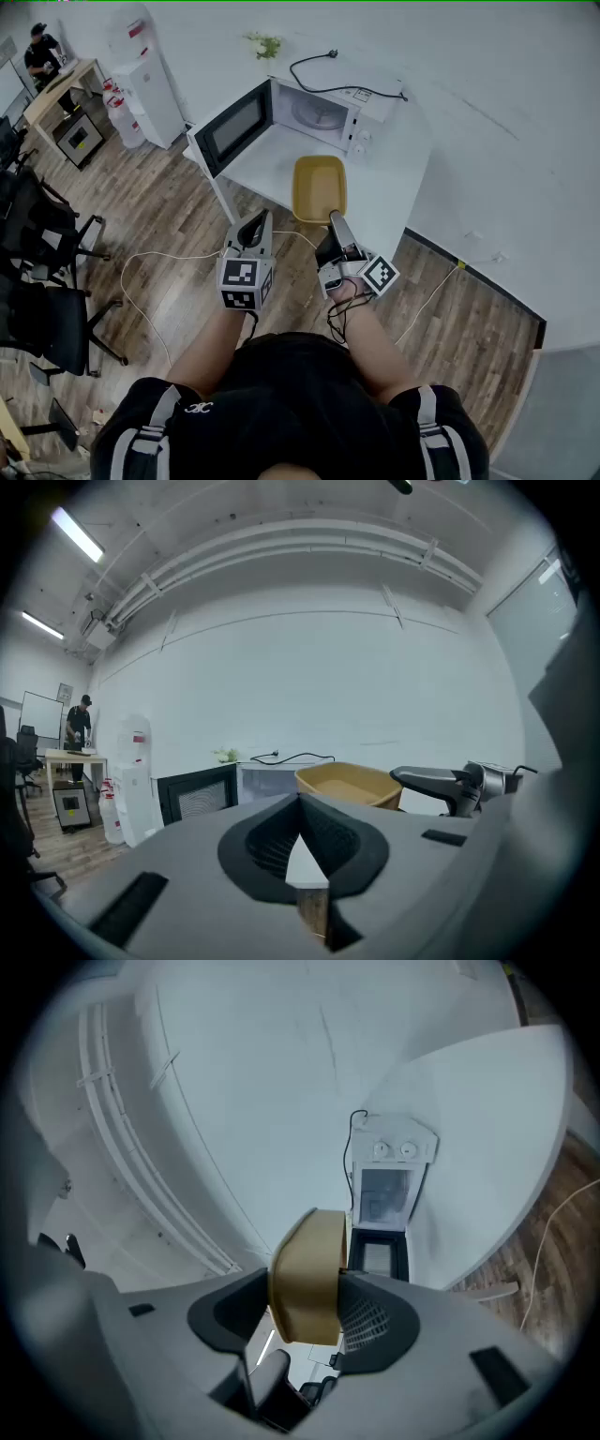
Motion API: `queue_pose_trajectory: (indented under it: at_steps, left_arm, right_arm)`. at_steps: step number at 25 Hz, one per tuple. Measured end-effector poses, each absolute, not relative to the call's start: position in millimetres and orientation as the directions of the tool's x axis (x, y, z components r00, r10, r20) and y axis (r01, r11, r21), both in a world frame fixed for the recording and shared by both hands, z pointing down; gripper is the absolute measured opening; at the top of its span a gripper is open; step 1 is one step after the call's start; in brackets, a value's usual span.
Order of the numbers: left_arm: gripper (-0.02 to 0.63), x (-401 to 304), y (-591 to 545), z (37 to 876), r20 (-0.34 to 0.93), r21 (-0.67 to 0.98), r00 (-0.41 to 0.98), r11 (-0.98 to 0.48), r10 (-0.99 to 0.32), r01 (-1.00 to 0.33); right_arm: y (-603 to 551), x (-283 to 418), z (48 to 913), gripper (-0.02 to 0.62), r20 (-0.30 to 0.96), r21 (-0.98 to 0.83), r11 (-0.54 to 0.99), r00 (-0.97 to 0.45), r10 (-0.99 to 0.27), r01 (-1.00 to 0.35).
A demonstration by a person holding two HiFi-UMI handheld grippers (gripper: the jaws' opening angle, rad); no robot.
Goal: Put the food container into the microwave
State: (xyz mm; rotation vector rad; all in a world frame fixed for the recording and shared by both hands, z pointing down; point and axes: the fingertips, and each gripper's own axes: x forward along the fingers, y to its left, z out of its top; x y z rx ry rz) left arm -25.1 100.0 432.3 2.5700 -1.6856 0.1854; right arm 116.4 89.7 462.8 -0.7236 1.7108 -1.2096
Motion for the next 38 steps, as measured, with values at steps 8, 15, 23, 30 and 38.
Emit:
queue_pose_trajectory:
  at_steps: [8,15,23,30,38]
  left_arm:
    - [0.011,-26,99,432,0.134,-0.014,0.392,-0.398,-0.910,-0.917]
    - [0.011,-35,93,434,0.134,-0.011,0.386,-0.391,-0.913,-0.920]
    - [0.012,-64,86,436,0.131,-0.012,0.388,-0.392,-0.912,-0.920]
    - [0.012,-77,76,453,0.151,0.008,0.397,-0.400,-0.906,-0.916]
    - [0.011,-79,13,471,0.171,0.044,0.392,-0.391,-0.904,-0.919]
  right_arm:
    - [88,114,464,0.230,-0.323,-0.938,0.346,-0.436,-0.840,0.027]
    - [78,108,467,0.233,-0.325,-0.938,0.345,-0.433,-0.841,0.035]
    - [71,90,466,0.233,-0.353,-0.930,0.363,-0.394,-0.848,0.051]
    - [65,84,476,0.233,-0.343,-0.934,0.355,-0.376,-0.861,0.039]
    - [1,95,494,0.233,-0.343,-0.935,0.352,-0.351,-0.871,0.040]
